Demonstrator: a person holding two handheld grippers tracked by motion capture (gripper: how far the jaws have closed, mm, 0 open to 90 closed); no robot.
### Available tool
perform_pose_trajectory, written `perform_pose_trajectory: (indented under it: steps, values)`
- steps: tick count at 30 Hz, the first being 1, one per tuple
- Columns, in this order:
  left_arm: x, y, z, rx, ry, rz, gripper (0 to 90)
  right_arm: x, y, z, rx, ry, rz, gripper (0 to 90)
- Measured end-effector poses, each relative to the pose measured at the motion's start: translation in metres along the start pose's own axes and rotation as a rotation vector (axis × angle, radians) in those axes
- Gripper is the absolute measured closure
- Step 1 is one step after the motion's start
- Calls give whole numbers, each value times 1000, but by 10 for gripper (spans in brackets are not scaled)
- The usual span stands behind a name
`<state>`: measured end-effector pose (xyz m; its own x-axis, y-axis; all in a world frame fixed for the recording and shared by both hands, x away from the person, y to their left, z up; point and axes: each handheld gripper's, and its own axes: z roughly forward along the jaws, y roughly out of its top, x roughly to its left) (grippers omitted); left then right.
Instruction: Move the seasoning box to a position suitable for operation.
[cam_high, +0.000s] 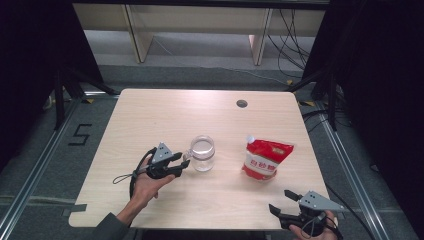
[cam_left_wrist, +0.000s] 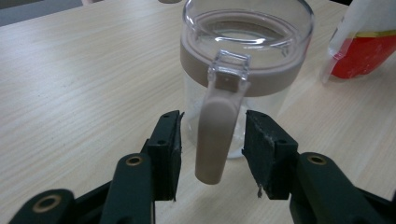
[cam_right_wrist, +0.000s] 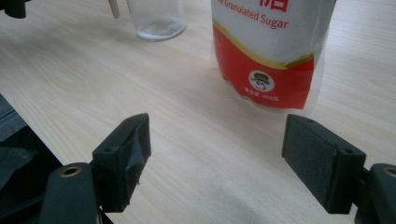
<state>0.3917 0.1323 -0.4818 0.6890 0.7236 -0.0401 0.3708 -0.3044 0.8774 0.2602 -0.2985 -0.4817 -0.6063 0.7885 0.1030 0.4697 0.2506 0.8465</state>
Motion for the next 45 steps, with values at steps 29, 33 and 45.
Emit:
perform_pose_trajectory:
  steps: [29,33,45]
  values:
    - [-1,1,8,5,-63,103,728,1,0,1,8,4,-3,249]
    - [-3,0,5,12,-78,105,728,-1,0,1,-2,-2,-30,249]
    - [-18,-3,-4,15,-144,171,728,2,0,1,21,13,7,249]
